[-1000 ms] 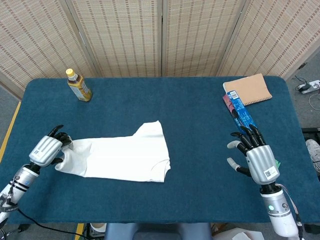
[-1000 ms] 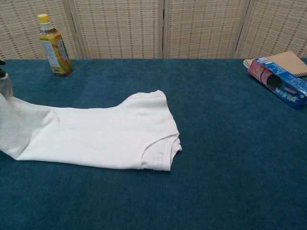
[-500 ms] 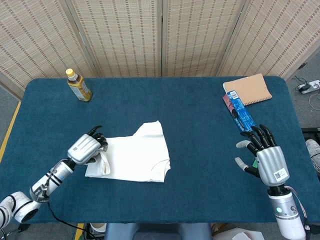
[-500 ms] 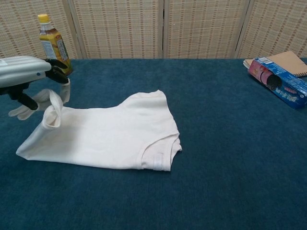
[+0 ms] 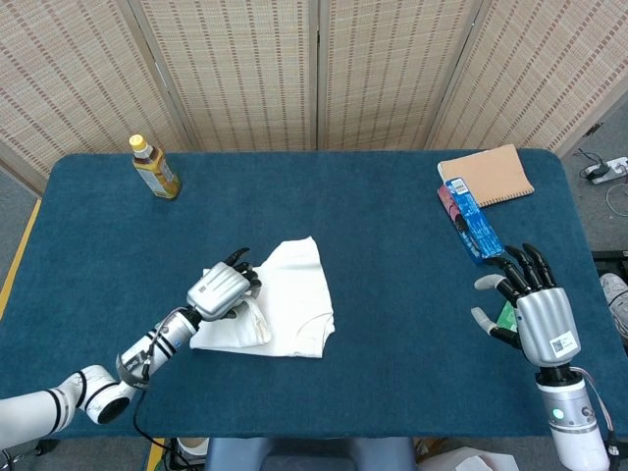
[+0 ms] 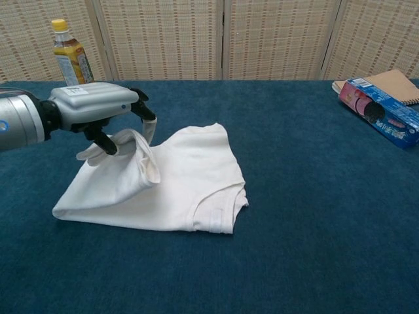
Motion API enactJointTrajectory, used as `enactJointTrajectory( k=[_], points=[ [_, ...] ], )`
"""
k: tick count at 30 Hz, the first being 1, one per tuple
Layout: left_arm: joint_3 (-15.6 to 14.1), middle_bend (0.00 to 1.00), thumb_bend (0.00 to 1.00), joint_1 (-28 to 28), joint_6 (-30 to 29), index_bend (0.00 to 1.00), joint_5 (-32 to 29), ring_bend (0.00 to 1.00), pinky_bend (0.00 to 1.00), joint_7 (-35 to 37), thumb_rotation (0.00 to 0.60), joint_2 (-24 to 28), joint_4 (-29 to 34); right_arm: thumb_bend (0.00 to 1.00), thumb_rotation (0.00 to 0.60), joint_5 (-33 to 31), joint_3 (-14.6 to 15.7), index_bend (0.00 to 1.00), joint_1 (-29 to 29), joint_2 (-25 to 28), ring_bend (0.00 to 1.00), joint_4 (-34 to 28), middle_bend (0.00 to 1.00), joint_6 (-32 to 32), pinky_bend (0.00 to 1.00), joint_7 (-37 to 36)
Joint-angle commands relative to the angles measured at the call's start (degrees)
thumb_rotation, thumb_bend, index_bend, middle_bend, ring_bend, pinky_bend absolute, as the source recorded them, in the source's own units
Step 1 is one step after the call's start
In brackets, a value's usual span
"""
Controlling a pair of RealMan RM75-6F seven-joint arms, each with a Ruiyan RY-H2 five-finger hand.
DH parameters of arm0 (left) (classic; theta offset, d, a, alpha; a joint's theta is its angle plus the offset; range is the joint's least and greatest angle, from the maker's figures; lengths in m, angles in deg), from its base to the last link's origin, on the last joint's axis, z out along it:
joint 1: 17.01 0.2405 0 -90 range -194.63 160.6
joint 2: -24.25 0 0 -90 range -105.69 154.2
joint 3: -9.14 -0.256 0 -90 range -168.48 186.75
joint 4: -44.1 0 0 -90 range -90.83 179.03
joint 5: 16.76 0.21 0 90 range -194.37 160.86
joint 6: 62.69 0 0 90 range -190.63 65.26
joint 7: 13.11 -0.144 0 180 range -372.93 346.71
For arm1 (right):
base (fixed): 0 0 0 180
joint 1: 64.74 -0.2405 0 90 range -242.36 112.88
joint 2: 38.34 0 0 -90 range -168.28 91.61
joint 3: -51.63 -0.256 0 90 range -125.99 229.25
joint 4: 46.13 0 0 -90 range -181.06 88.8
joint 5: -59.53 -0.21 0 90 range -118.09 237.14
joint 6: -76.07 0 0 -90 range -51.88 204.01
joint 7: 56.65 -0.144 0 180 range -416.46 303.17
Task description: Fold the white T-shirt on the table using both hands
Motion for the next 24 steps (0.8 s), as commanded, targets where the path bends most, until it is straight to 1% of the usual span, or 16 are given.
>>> enactJointTrajectory(
  k=[1, 7, 16, 20, 24],
  points=[
    [0.78, 0.44, 0.50, -1.07, 1.39, 0.74, -1.64, 0.28, 0.06, -1.44, 0.600, -1.47, 0.33, 0.19, 0.600, -0.20, -0.10, 0.47, 0.13, 0.14, 0.12, 0.11, 0.29, 0.10, 0.08, -0.31],
    [1.72, 0.44, 0.50, -2.71, 3.53, 0.74, -4.82, 0.28, 0.06, -4.73, 0.600, -4.05, 0.15, 0.19, 0.600, -0.33, -0.23, 0.47, 0.31, 0.37, 0.12, 0.21, 0.29, 0.24, 0.08, -0.61],
    [3.70, 0.44, 0.50, -5.02, 4.92, 0.74, -9.75, 0.28, 0.06, -9.63, 0.600, -7.11, 0.07, 0.19, 0.600, -0.45, -0.41, 0.47, 0.72, 0.67, 0.12, 0.47, 0.29, 0.78, 0.08, -1.45],
    [4.26, 0.44, 0.50, -5.85, 5.33, 0.74, -11.79, 0.28, 0.06, -11.17, 0.600, -8.27, 0.42, 0.19, 0.600, -0.45, -0.43, 0.47, 1.03, 0.92, 0.12, 0.55, 0.29, 1.19, 0.08, -1.81],
    [4.18, 0.44, 0.50, -6.84, 6.08, 0.74, -13.09, 0.28, 0.06, -12.81, 0.600, -9.17, 0.51, 0.19, 0.600, -0.40, -0.36, 0.47, 1.48, 1.25, 0.12, 0.59, 0.29, 1.70, 0.08, -2.14]
  ],
)
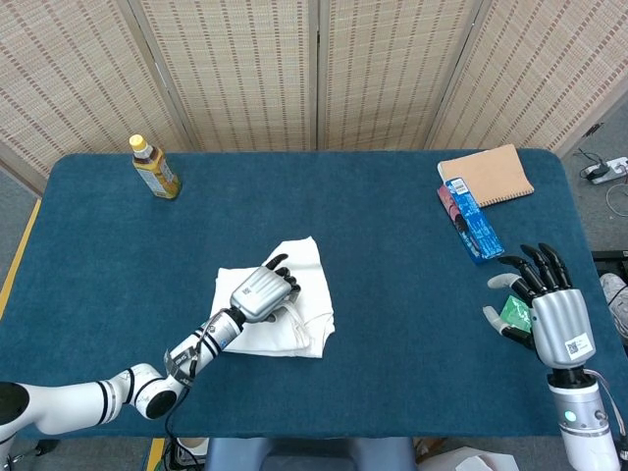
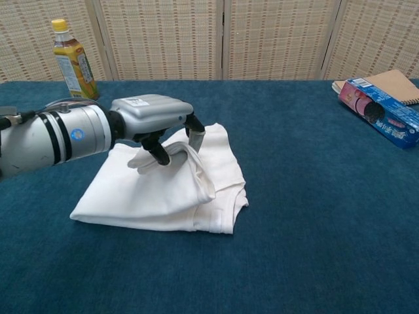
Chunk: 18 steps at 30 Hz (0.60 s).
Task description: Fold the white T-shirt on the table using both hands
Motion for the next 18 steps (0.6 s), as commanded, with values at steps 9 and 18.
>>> enactJointTrajectory(
  k=[9, 18],
  points=[
    [-1.05, 0.44, 0.50, -2.47, 1.04, 0.74, -2.69, 0.28, 0.06, -5.24, 0.600, -4.02, -1.47, 0.19, 0.600, -0.19, 0.09, 0.47, 0.98, 0.58, 0.12, 0.45, 0.29, 0.94, 0.08, -1.10],
    [-0.81, 0.44, 0.50, -3.27, 0.73, 0.74, -5.18, 0.28, 0.06, -6.85, 0.600, -5.94, -4.52, 0.19, 0.600, -0.47, -0.04, 0.47, 1.27, 0.97, 0.13, 0.70, 0.29, 0.97, 0.08, -1.67]
  ],
)
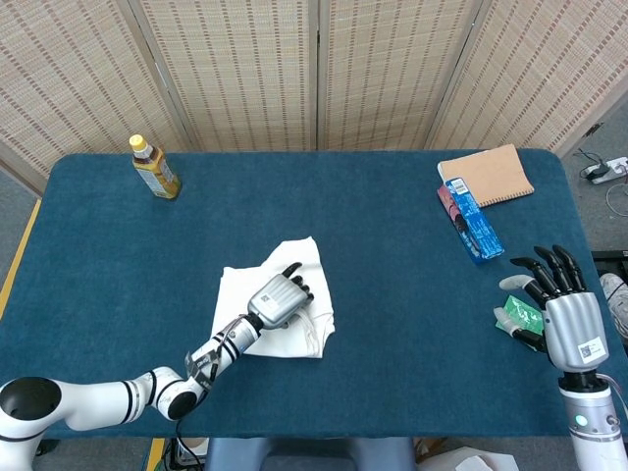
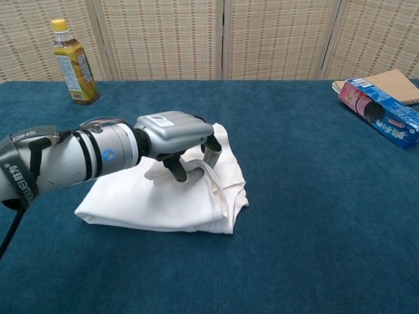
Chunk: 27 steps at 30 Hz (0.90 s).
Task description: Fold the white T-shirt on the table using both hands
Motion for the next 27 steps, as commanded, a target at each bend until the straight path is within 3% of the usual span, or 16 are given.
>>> enactJointTrajectory(
  k=[1, 6, 8, 16, 24, 27],
  points=[
    [0.08, 0.44, 0.50, -0.17, 0.00, 0.74, -0.52, 0.28, 0.06, -0.05, 0.600, -0.15, -0.47, 0.19, 0.600, -0.08, -0.01, 0.47, 0.05, 0.01, 0.12, 0.00, 0.29, -0.06, 0.08, 0.03],
    [0.19, 0.44, 0.50, -0.42, 0.07, 0.74, -1.12, 0.28, 0.06, 0.46, 0.600, -0.41, -0.70, 0.19, 0.600, -0.31, -0.18, 0.47, 0.07, 0.00, 0.12, -0.12, 0.29, -0.16, 0.08, 0.14],
    [0.24, 0.44, 0.50, -0.46, -0.09, 0.69, -0.97, 0.28, 0.06, 0.93, 0.600, -0.55, -0.77, 0.19, 0.600, -0.32, -0.19, 0.47, 0.12, 0.05, 0.12, -0.20, 0.29, -0.15, 0.08, 0.17],
    [0.52, 0.27, 0.40, -0.58, -1.44, 0.31, -1.16, 0.20, 0.06, 1.02, 0.600, -1.32, -1.50, 0.19, 0.600, -0.61, -0.46, 0.47, 0.26, 0.23, 0.12, 0.01, 0.29, -0.04, 0.08, -0.30],
    [0.65, 0.06, 0.33, -0.47, -4.55, 0.06, -0.78, 0.02, 0.05, -1.34, 0.600, -2.73, -1.89, 0.20, 0.600, -0.61, -0.59, 0.47, 0.34, 0.24, 0.13, 0.21, 0.29, 0.08, 0.08, -0.72],
    [0.90, 0.04, 0.29, -0.59, -6.16, 0.03, -0.30, 0.00, 0.04, -2.77, 0.600, -3.61, -3.21, 0.20, 0.600, -0.55, -0.63, 0.47, 0.44, 0.38, 0.13, 0.03, 0.29, 0.26, 0.08, -0.67]
  ],
)
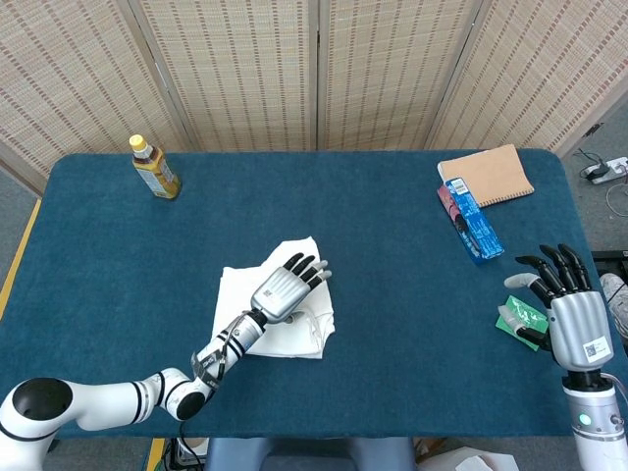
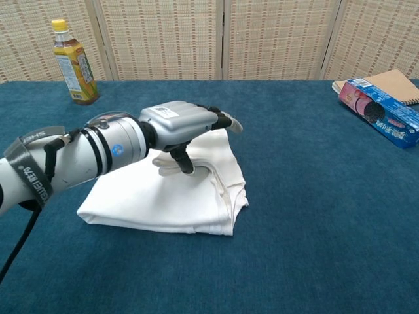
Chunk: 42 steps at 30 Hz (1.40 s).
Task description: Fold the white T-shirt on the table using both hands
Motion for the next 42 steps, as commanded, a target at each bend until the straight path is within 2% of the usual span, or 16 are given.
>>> enactJointTrajectory(
  k=[1, 12, 22, 27, 31, 35, 42],
  points=[
    [0.31, 0.04, 0.27, -0.09, -1.59, 0.03, 0.53, 0.00, 0.04, -1.44, 0.600, -0.94, -1.38, 0.20, 0.600, 0.07, -0.04, 0.47, 0.09, 0.11, 0.12, -0.12, 0.29, 0.17, 0.08, 0.07],
    [-0.09, 0.02, 0.22, 1.31, -4.50, 0.02, 0.93, 0.00, 0.02, -3.62, 0.600, 0.04, 0.66, 0.20, 0.600, 0.15, -0.16, 0.47, 0.11, -0.05, 0.12, -0.07, 0.29, 0.22, 0.08, -0.03],
    [-1.87, 0.02, 0.14, 0.36, -9.26, 0.01, 10.62, 0.00, 0.02, -0.77, 0.600, -4.79, -7.36, 0.20, 0.600, 0.20, -0.19, 0.47, 0.39, 0.04, 0.12, -0.41, 0.29, 0.55, 0.08, 0.17],
    [-1.84, 0.02, 0.10, 0.80, -9.94, 0.01, 11.99, 0.00, 0.01, 1.50, 0.600, -5.56, -9.08, 0.20, 0.600, 0.06, -0.23, 0.47, 0.41, -0.07, 0.12, -0.13, 0.29, 0.50, 0.08, -0.11],
    [-1.49, 0.02, 0.08, 1.37, -9.56, 0.01, 11.61, 0.00, 0.01, 2.30, 0.600, -5.04, -8.31, 0.20, 0.600, 0.11, -0.25, 0.47, 0.37, -0.24, 0.12, 0.00, 0.29, 0.46, 0.08, -0.28],
    [-0.48, 0.02, 0.05, 2.17, -7.43, 0.01, 9.46, 0.00, 0.01, 6.16, 0.600, -3.24, -5.27, 0.20, 0.600, 0.07, -0.32, 0.47, 0.35, -0.37, 0.13, 0.16, 0.29, 0.49, 0.08, -0.47],
    [1.31, 0.02, 0.04, 2.80, -8.21, 0.01, 7.71, 0.00, 0.01, 4.23, 0.600, -2.19, -5.91, 0.20, 0.600, 0.21, -0.33, 0.47, 0.40, -0.43, 0.13, 0.19, 0.29, 0.62, 0.08, -0.58]
  ],
)
